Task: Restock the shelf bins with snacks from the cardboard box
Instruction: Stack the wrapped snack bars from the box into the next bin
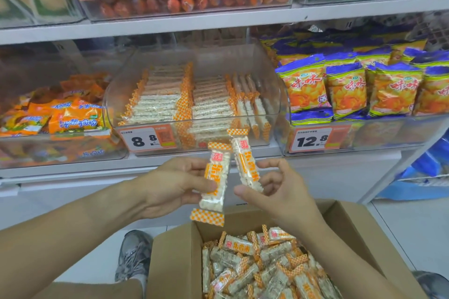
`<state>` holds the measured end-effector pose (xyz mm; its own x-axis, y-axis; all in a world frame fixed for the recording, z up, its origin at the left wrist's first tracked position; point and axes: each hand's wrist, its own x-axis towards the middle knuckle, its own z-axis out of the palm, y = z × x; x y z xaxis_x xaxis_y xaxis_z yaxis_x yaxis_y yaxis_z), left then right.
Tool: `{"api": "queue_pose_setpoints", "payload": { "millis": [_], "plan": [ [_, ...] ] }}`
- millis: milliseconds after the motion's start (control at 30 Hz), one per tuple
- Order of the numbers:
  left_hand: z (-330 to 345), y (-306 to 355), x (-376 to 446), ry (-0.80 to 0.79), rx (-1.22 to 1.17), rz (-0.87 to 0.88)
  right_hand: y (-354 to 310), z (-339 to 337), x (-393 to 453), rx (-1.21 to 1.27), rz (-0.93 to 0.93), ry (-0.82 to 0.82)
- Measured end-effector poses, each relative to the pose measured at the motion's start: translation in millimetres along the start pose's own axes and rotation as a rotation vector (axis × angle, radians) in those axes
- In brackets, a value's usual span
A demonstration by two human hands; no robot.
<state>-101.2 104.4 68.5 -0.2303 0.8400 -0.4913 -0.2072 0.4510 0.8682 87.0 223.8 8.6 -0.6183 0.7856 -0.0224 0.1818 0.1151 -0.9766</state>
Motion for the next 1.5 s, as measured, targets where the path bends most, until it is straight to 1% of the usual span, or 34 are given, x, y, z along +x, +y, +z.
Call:
{"api": "queue_pose_setpoints", "payload": {
  "millis": [67,167,200,267,367,433,467,500,567,600,633,700,733,767,800,867,900,933,967,1033,1100,1133,1200,1233,1300,1367,1433,1500],
  "plan": [
    [11.4,3.4,-1.1,0.039,-0.023,0.018,-1.1,5.5,-2.2,-0.04,-0.031,-0.028],
    [22.8,7.7,2.2,0.211,-0.026,0.017,-5.0,16.2,-5.0,-0.066,-0.102,-0.017],
    [23.1,9.4,3.1,0.236,-0.031,0.007,-6.6,19.5,-5.7,-0.087,-0.127,-0.021],
    [21.0,12.5,5.4,0.213,-0.058,0.006,-4.9,25.0,-4.5,-0.177,-0.175,-0.005],
    [24.2,17.8,2.2,0.127,-0.124,0.05,-4.7,30.1,-3.0,-0.308,-0.26,0.08],
    [24.8,21.6,1.9,0.144,-0.079,0.116,-9.4,33.0,-0.8,-0.359,-0.368,0.105],
    [22.7,23.9,2.9,0.175,-0.061,0.148,-14.9,34.9,0.4,-0.347,-0.4,0.084],
    [19.0,26.0,3.9,0.208,-0.058,0.185,-22.9,36.4,2.9,-0.304,-0.393,0.039],
    [10.9,32.2,4.2,0.216,-0.086,0.261,-41.3,36.3,15.3,-0.157,-0.326,-0.054],
    [9.1,37.7,1.8,0.201,-0.105,0.298,-49.8,33.9,24.3,-0.109,-0.307,-0.074],
    [7.7,42.5,-0.3,0.195,-0.119,0.337,-59.9,30.8,33.3,-0.099,-0.304,-0.085],
    [3.4,50.6,-3.8,0.22,-0.097,0.437,-80.6,23.1,50.8,-0.155,-0.318,-0.15],
    [-0.2,54.0,-4.5,0.267,-0.033,0.503,-91.6,21.7,57.5,-0.201,-0.343,-0.192],
    [-6.4,56.1,-3.3,0.355,0.078,0.573,-101.9,22.2,64.3,-0.271,-0.393,-0.216],
    [-14.6,57.1,-1.3,0.471,0.209,0.635,-110.8,23.9,71.7,-0.367,-0.468,-0.204],
    [-35.7,59.6,6.8,0.7,0.453,0.703,-122.9,30.4,93.9,-0.555,-0.615,-0.078],
    [-46.4,59.5,12.6,0.784,0.565,0.708,-126.8,34.2,107.4,-0.621,-0.641,-0.018],
    [-55.6,56.9,17.9,0.843,0.693,0.705,-126.6,38.8,124.1,-0.68,-0.628,0.014],
    [-63.1,53.0,23.1,0.874,0.828,0.693,-125.6,43.8,141.3,-0.742,-0.6,0.034],
    [-70.6,44.7,31.5,0.847,1.036,0.639,-120.7,51.1,177.7,-0.866,-0.528,0.1],
    [-71.1,38.5,34.3,0.797,1.104,0.567,-116.0,58.9,207.4,-0.919,-0.444,0.138],
    [-70.9,37.0,35.7,0.787,1.132,0.551,-113.2,63.4,219.1,-0.966,-0.413,0.11],
    [-71.1,35.5,36.8,0.797,1.203,0.55,-109.4,74.1,235.8,-1.063,-0.345,-0.014],
    [-72.0,35.7,37.4,0.804,1.221,0.561,-108.5,78.0,241.8,-1.055,-0.316,-0.046],
    [-74.8,36.7,38.6,0.803,1.219,0.568,-108.8,81.9,248.1,-0.949,-0.265,-0.04],
    [-76.8,36.2,39.6,0.8,1.229,0.546,-106.4,81.2,249.2,-0.83,-0.283,-0.039],
    [-77.4,36.8,40.1,0.805,1.238,0.533,-103.3,79.5,244.1,-0.746,-0.318,-0.114],
    [-77.2,37.4,40.9,0.807,1.239,0.512,-99.7,78.9,239.5,-0.733,-0.31,-0.215]
  ]
}}
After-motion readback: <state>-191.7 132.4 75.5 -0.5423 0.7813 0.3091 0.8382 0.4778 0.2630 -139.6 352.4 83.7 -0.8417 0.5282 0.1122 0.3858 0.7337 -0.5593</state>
